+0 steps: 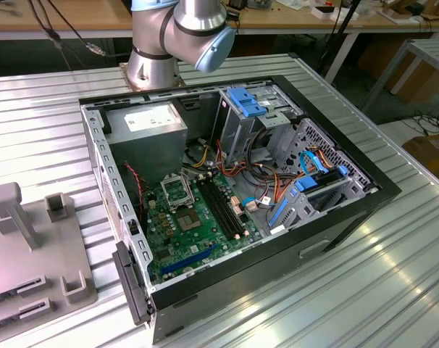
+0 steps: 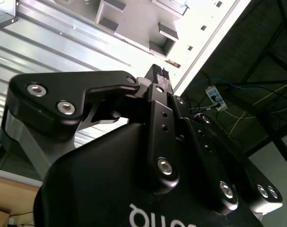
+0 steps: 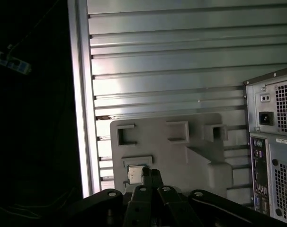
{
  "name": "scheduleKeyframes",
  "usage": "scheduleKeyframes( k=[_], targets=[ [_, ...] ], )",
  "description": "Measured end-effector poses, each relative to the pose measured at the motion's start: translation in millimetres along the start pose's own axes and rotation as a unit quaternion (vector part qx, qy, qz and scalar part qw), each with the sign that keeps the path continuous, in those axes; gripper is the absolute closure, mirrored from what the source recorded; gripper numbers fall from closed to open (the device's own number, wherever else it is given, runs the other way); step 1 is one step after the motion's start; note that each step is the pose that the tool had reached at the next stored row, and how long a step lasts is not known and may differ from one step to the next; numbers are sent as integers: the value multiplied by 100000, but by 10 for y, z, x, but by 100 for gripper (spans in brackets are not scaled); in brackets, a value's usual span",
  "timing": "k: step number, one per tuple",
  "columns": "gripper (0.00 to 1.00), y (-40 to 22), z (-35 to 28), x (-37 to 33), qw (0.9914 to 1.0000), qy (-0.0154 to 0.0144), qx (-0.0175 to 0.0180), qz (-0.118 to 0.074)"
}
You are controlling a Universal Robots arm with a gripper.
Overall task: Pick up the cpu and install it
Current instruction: 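Reach for the cpu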
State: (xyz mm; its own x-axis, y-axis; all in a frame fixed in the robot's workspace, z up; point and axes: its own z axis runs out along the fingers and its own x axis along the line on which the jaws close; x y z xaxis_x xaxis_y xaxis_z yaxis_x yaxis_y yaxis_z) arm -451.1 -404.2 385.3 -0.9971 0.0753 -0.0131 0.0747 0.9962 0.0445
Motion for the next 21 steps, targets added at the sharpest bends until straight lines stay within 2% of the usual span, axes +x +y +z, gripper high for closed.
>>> scheduleKeyframes(
  k=[10, 12, 15, 16, 21],
  targets=[
    [89, -9, 1, 38, 100000, 15, 4, -3],
    [89, -52, 16, 51, 100000, 15, 2, -29],
    [89, -190, 37, 61, 100000, -15, -4, -108],
    [89, -218, 48, 60, 100000, 4, -6, -203],
    [89, -291, 116, 55, 99984, 282, -31, -1760]
  ],
)
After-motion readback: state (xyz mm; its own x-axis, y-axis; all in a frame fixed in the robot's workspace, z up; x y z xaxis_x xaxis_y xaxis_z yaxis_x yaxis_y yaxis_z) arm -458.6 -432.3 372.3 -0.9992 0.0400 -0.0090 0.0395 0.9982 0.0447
